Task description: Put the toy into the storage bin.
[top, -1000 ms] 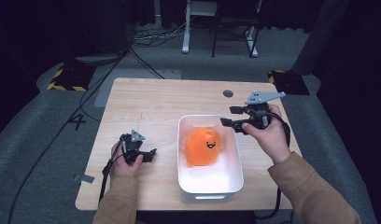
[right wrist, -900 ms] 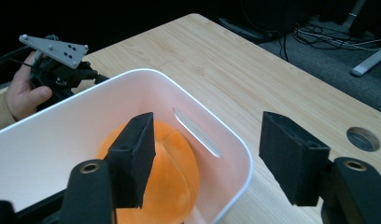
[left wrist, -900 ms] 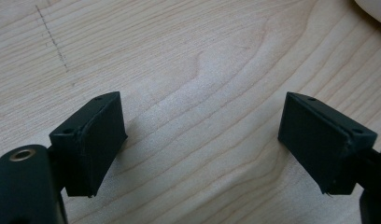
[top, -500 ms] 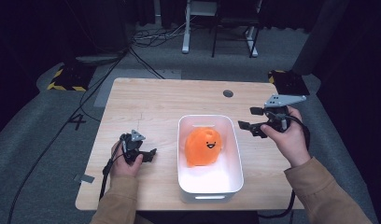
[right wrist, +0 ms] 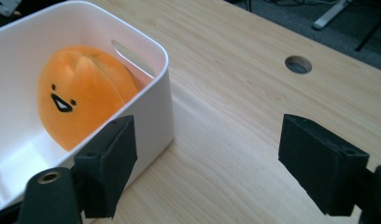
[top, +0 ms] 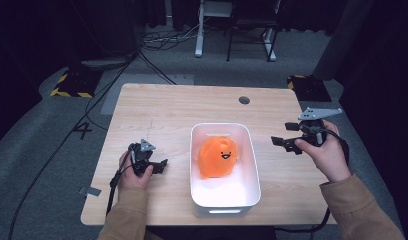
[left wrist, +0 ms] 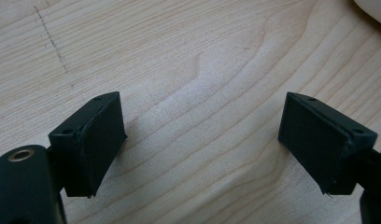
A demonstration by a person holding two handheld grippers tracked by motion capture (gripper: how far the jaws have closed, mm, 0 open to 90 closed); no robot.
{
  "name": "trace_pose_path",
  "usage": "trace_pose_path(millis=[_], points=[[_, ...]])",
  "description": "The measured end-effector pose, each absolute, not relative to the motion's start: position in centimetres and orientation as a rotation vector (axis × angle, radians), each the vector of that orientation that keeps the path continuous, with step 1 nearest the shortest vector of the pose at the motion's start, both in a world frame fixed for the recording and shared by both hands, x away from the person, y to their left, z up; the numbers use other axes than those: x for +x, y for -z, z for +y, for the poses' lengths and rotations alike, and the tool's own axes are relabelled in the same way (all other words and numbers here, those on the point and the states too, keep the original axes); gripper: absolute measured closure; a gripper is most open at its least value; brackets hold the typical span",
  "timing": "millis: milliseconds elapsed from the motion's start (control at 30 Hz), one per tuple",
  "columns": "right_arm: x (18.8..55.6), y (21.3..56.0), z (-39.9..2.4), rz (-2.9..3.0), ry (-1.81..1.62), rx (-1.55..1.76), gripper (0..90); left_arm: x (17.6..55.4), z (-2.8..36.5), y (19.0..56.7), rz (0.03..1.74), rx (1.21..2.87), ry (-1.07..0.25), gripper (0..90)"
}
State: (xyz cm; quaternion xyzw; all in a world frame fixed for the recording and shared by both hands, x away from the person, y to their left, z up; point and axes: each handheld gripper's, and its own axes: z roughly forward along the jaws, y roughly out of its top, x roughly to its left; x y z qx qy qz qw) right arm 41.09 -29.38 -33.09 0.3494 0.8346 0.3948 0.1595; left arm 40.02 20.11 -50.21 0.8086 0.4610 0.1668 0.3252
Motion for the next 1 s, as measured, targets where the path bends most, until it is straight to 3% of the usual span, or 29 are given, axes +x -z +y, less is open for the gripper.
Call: trace_pose_path(millis=[1000], points=[[40.3, 43.3, -34.9, 2.360, -0.954, 1.205, 19.6, 40.0, 20.1, 50.2, 1.208, 2.119, -0.437, 14.8]])
